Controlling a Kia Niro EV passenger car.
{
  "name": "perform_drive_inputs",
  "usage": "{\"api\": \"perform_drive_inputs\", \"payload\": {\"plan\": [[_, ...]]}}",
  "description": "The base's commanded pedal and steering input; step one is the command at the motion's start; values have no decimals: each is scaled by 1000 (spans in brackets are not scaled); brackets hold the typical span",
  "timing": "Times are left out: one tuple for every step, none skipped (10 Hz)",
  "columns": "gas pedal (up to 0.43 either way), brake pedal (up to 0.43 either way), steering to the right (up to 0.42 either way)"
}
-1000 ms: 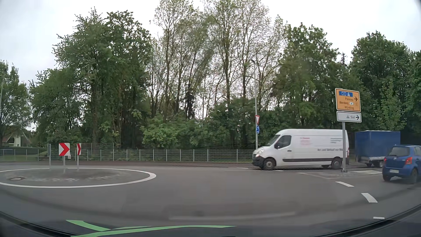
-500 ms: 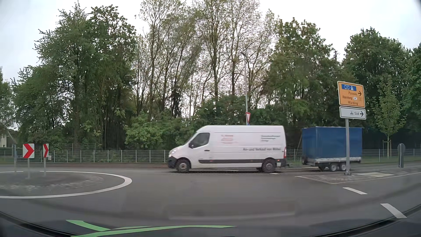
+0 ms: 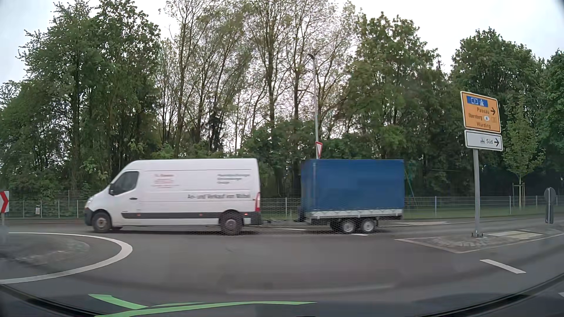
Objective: Follow the waypoints while adhering to traffic rules and regulations
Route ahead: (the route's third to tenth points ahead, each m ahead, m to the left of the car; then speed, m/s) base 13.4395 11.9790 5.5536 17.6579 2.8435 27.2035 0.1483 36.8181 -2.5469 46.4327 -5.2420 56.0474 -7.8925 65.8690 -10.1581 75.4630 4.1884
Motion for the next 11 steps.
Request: {"api": "perform_drive_inputs", "payload": {"plan": [[150, 0, 49], [138, 0, 23], [138, 0, -13], [138, 0, -54], [138, 0, -85], [130, 0, -118], [110, 0, -152], [98, 0, -178], [67, 0, -205], [59, 0, -226], [59, 0, -253]]}}
